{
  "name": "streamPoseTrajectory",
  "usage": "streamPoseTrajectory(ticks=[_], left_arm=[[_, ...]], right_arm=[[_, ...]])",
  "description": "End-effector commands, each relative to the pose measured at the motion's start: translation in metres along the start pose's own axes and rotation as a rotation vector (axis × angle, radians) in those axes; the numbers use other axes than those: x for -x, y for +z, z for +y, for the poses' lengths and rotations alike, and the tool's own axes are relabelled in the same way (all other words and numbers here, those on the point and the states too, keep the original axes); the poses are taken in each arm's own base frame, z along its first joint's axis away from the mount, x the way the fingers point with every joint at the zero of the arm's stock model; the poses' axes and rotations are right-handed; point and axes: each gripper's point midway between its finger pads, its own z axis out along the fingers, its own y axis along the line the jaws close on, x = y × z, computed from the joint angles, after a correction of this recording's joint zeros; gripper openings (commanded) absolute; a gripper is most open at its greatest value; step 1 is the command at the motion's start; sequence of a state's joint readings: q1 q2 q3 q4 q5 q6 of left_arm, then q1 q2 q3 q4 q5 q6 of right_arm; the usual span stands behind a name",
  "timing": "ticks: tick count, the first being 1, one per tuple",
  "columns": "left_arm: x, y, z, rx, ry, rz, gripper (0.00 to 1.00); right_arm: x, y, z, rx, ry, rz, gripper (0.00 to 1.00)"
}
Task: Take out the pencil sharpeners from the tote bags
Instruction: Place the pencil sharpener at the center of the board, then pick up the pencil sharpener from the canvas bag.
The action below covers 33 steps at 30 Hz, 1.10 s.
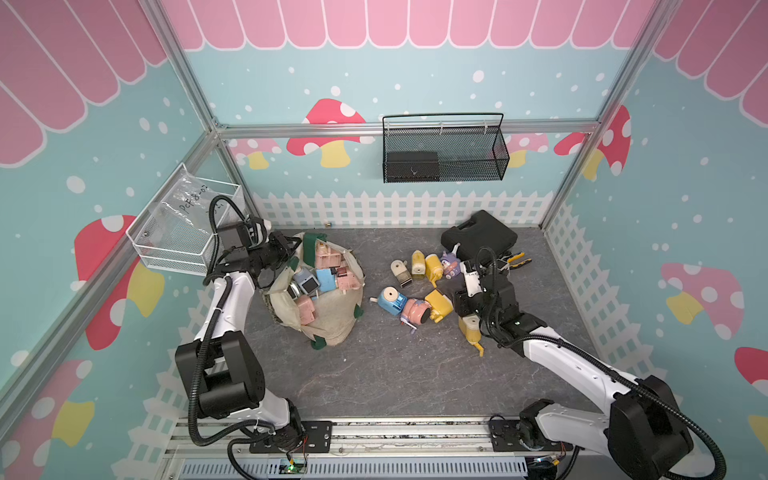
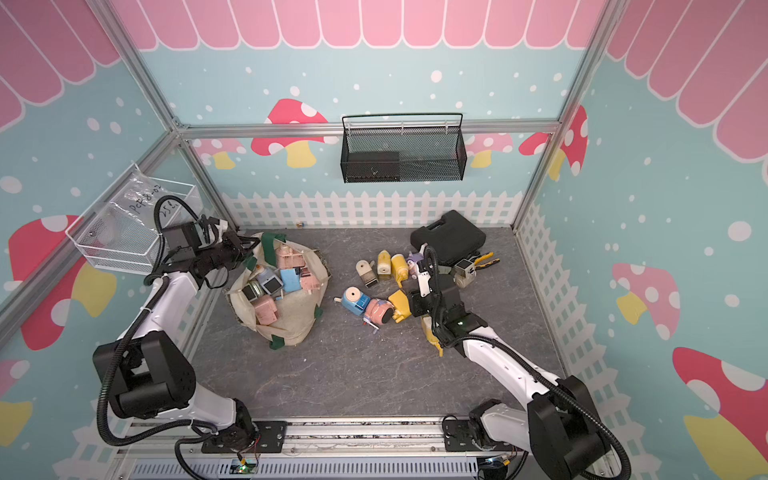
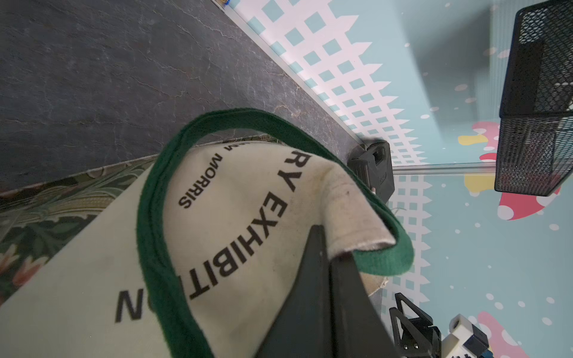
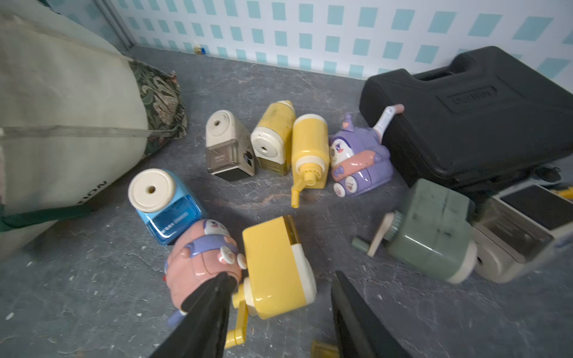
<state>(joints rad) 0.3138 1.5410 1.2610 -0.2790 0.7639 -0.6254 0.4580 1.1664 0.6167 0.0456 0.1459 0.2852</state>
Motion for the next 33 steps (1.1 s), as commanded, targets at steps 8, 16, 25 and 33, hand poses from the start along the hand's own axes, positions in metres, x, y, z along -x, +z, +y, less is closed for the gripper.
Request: streamPoseTrajectory(ticks=[8,16,25,33], left_arm=[[0.004,-0.002,-0.005,-0.025,0.011,-0.010,0.00],[0.004,-0.002,-0.004,-0.025,0.010,-0.011,0.00],[0.004,-0.002,-0.005,-0.025,0.010,-0.012,0.00],[0.004,-0.003,-0.006,-0.029,0.008,-0.012,0.00]], right_arm=[[0.067,-0.006,0.075,0.320,-0.022,-0.145,0.54],[0.095,-0.003,0.193,0.520,-0.141,-0.180,0.56],[0.097,0.006,0.317,0.701,-0.236,-0.179,0.59],[0.075,0.036,0.391,0.831,-0.226,-0.087,0.62]])
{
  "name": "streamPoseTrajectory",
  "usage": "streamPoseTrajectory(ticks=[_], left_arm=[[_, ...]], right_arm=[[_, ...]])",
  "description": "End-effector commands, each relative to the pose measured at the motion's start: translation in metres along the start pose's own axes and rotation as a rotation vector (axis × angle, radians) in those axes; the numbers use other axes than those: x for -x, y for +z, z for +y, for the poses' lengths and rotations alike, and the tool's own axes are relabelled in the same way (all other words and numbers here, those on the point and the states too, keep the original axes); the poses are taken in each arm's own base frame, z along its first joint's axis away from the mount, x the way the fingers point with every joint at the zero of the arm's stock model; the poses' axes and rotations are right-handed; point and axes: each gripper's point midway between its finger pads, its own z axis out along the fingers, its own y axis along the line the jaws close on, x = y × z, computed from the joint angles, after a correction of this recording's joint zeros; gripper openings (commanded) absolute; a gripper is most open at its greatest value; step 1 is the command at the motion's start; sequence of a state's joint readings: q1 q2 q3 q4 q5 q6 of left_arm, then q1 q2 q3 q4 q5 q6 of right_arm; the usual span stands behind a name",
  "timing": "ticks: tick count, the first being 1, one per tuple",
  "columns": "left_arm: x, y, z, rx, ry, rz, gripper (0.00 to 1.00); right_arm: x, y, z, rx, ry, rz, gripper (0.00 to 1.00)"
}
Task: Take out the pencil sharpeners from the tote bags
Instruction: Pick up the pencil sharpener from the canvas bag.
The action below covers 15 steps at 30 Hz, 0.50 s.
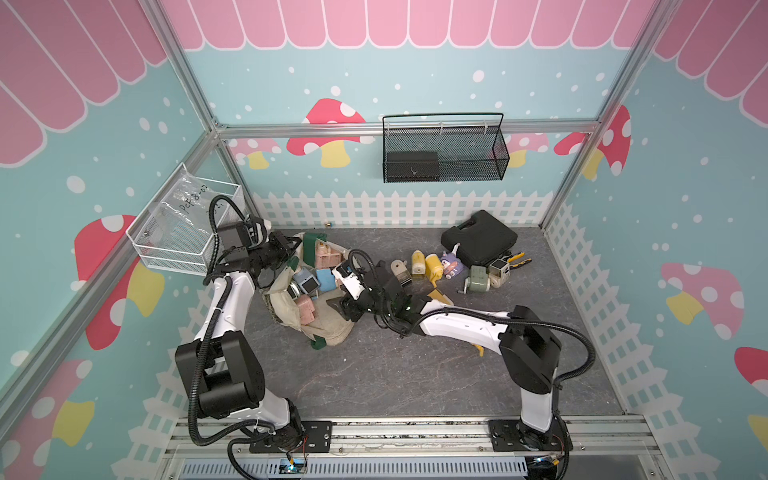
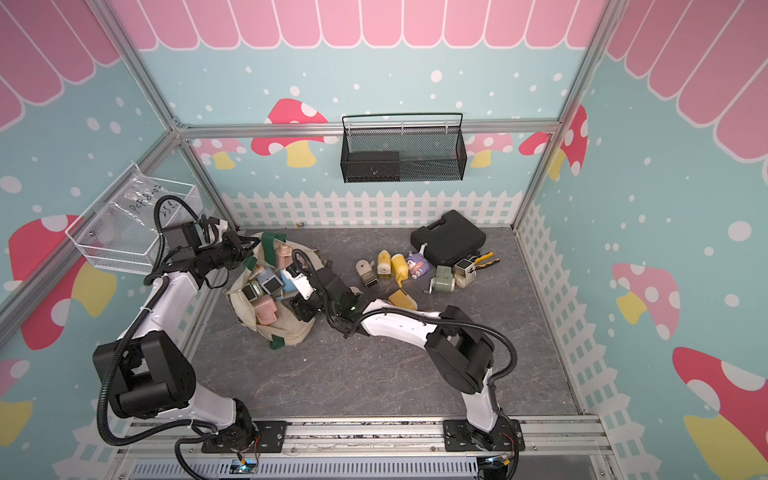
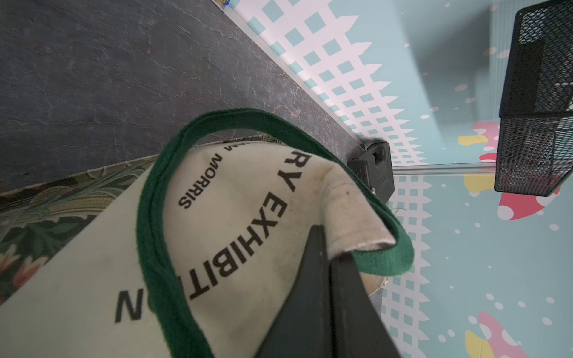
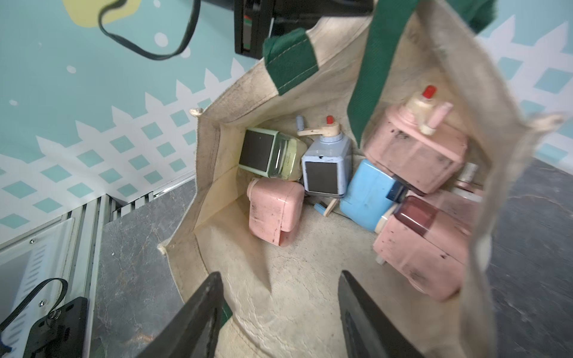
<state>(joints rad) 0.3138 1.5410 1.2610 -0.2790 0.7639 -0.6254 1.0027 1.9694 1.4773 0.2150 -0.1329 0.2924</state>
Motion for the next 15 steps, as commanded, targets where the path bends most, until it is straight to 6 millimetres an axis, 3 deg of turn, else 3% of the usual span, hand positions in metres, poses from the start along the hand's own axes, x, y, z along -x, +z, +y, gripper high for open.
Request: streamPoseTrajectory(ticks=[1,15], left_arm=[[0.004,-0.003,-0.005,-0.028,0.008,-0.012,0.00],[0.005,-0.002,-0.004,-0.025,0.005,-0.012,0.00]], right_arm=[[-0.011,0.024,0.011,0.057,0.032,0.039,0.62],[-0.054,0.098,0.018,0.115,0.003,0.159,0.65]])
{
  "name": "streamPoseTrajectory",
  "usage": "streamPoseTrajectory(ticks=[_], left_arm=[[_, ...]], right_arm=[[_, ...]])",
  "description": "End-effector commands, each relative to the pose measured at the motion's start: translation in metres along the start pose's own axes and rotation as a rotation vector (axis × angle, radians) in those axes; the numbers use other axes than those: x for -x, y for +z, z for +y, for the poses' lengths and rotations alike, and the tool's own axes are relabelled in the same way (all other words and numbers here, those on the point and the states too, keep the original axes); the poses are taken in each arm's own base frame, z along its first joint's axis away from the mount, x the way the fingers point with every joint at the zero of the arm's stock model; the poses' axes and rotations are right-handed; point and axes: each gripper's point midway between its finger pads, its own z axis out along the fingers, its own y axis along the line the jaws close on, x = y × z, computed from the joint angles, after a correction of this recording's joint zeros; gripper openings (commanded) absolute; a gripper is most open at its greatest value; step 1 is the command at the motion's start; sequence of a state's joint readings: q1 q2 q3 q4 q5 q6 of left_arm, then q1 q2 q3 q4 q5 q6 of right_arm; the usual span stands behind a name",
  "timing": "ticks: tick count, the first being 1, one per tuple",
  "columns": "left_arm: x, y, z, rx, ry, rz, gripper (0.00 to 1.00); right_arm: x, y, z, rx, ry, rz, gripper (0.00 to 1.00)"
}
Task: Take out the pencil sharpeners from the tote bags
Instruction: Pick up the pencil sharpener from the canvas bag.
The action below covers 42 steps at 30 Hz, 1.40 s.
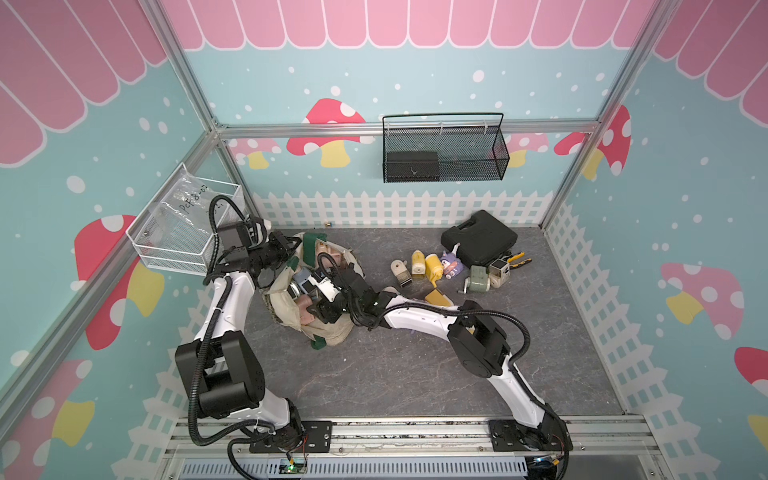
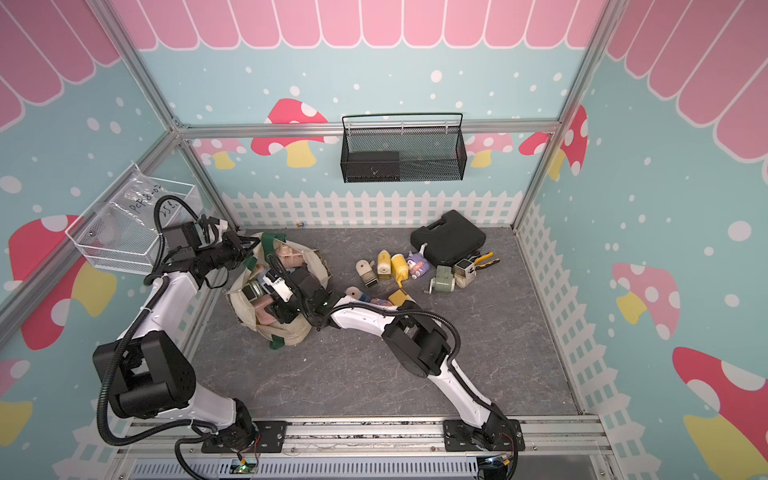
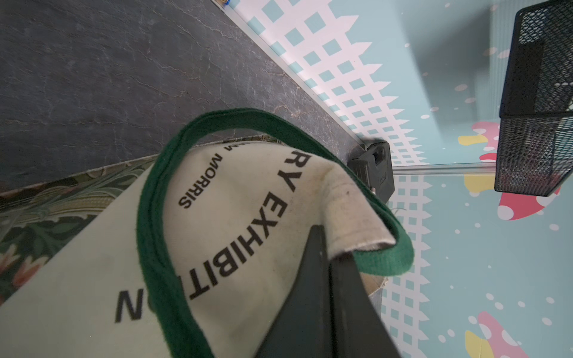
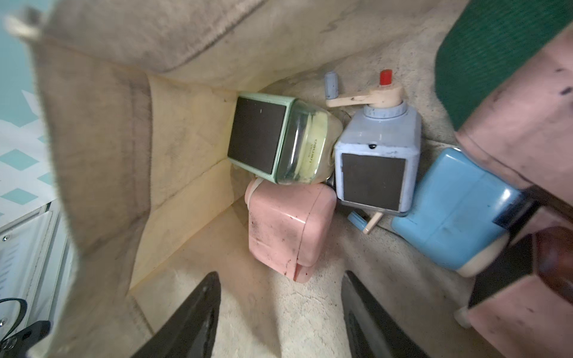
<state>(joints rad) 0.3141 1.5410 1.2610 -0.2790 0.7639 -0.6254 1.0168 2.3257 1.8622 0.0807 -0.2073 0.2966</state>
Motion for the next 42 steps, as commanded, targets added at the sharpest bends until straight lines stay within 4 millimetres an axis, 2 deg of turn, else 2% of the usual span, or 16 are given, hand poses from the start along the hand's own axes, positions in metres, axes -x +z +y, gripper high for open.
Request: streamPoseTrajectory(ticks=[1,5,10,14,25,33,36,39,42], left_arm=[[0.005,-0.002,-0.004,-0.025,0.007,-0.012,0.00],[0.004,-0.002,-0.004,-0.025,0.005,-0.010,0.00],[0.004,-0.002,-0.004,-0.026,0.005,-0.011,0.00],[0.004,-0.002,-0.004,-0.024,0.007,-0.012,0.00],[0.004,-0.002,-0.004,-0.024,0.009,-0.012,0.00],[0.004,-0.002,-0.003,-0.023,0.008,-0.011,0.00],[0.004,-0.002,-0.003,-0.023,0.008,-0.013,0.00],[0.004,-0.002,-0.004,-0.024,0.009,-0.012,0.00],[0.004,-0.002,-0.005,-0.025,0.008,-0.012,0.00]], right_arm=[[-0.014,0.016,0.014,0.057,-0.019,0.044,0.66],[-0.019,0.031,0.020,0.089,-0.032,0.046,0.70],[-0.023,0.044,0.009,0.043,-0.059,0.056,0.77],[-0.027,0.054,0.008,0.050,-0.066,0.060,0.78],[-0.053,0.080,-0.024,-0.083,-0.005,0.099,0.81],[-0.057,0.088,-0.053,-0.162,0.037,0.065,0.69],[-0.057,0.087,-0.052,-0.113,0.058,0.070,0.57],[-0.056,0.081,-0.049,-0.071,0.072,0.077,0.52],[-0.046,0.070,-0.047,-0.080,0.033,0.057,0.49]])
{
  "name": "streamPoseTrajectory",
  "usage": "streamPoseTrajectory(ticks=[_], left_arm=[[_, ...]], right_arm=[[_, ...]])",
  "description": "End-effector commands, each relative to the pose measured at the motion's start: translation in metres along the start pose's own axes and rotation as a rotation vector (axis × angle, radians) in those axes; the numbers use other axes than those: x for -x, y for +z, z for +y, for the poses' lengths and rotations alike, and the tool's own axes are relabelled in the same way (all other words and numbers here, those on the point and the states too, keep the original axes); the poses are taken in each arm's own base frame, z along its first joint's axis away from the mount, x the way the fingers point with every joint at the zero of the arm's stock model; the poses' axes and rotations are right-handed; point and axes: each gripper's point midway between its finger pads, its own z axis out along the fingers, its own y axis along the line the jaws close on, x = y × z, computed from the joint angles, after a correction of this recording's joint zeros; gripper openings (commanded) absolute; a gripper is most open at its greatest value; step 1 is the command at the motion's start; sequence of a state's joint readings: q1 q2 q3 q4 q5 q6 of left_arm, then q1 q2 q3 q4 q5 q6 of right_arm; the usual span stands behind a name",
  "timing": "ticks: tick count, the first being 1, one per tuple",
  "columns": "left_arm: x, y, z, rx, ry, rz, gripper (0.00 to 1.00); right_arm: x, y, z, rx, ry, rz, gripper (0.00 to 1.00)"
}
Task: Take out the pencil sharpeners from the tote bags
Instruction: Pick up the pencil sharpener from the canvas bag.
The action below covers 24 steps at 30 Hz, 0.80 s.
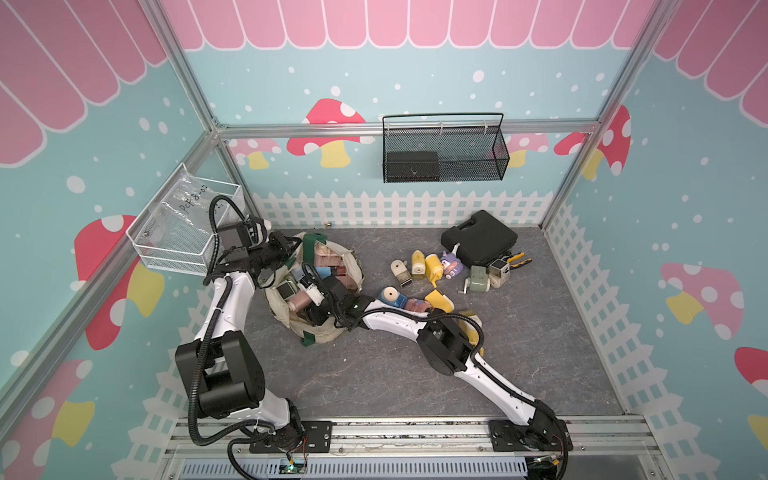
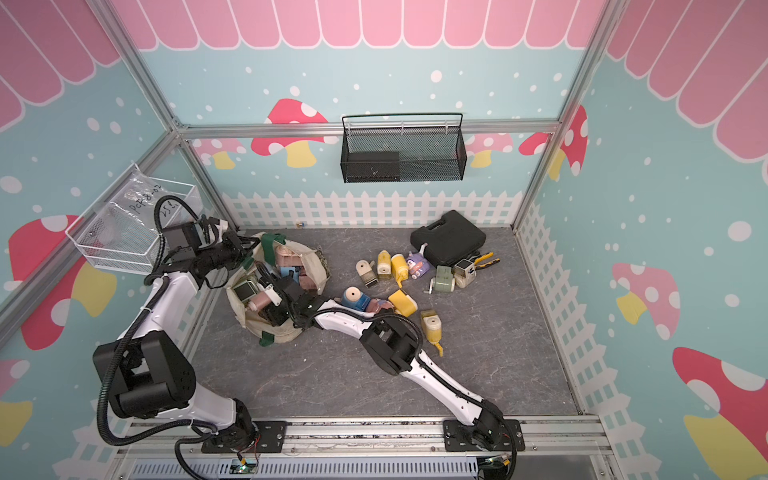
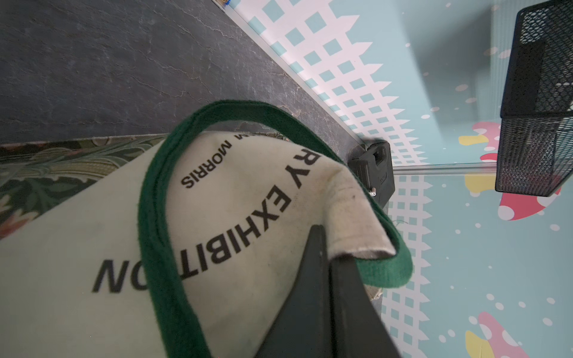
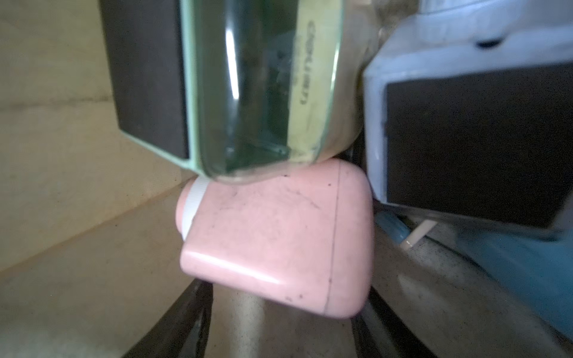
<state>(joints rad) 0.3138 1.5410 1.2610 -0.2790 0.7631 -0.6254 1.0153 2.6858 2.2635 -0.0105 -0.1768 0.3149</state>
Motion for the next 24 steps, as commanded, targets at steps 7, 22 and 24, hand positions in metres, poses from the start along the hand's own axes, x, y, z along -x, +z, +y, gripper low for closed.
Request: streamPoseTrajectory(ticks=[7,22,24], left_arm=[[0.004,-0.002,-0.004,-0.024,0.010,-0.012,0.00],[0.003,-0.002,-0.003,-0.023,0.007,-0.010,0.00],[0.003,-0.001,-0.003,-0.023,0.008,-0.010,0.00]], right_arm=[[0.008,-0.029,-0.045,-0.102,0.040,0.000,0.48],[0.019,-0.045,0.001,0.162,-0.180,-0.078,0.88],[0.023,-0.047,0.004,0.178,-0.164,-0.090,0.90]])
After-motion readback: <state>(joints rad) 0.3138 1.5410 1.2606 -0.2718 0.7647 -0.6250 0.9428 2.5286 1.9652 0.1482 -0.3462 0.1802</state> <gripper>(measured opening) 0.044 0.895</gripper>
